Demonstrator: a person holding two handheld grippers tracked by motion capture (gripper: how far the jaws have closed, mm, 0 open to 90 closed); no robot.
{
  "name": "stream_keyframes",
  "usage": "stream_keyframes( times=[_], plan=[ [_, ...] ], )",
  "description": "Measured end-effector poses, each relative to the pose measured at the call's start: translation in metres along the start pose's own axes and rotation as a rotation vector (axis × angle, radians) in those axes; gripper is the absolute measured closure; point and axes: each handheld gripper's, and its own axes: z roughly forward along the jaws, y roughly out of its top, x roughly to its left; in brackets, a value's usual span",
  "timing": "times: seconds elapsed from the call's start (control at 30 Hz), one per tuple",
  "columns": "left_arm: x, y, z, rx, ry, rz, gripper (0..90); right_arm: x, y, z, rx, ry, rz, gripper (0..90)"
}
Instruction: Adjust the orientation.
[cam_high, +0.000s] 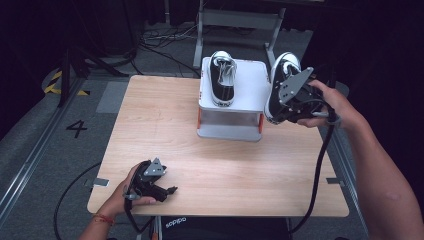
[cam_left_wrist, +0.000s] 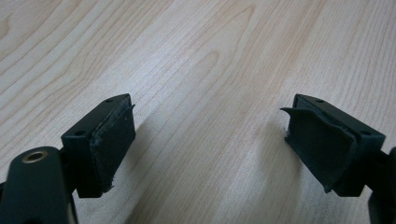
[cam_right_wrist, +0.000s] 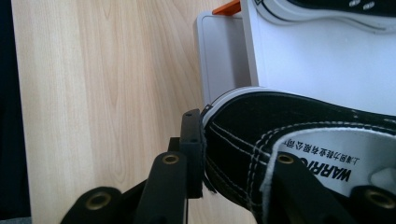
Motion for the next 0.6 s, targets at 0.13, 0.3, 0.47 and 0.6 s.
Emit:
stream_keyframes(
  times=[0.13,0.3,0.47,0.6],
  plan=[
    [0.000,0.000,0.000,-0.004,0.002,-0.003,15.8,-0.009,0.013,0.010,0.006,0.027,-0.031,76.3],
    [-0.001,0.000,0.000,-0.002,0.005,-0.006,15.9,-0.021,0.028,0.022,0.022,0.067,-0.060,76.2],
    [-0.001,-0.001,-0.001,0.000,0.011,-0.010,16.1,-0.035,0.038,0.034,0.026,0.099,-0.074,76.1],
    [-0.002,-0.002,-0.001,-0.004,0.020,-0.017,16.5,-0.048,0.049,0.046,0.051,0.129,-0.096,75.9]
  ],
)
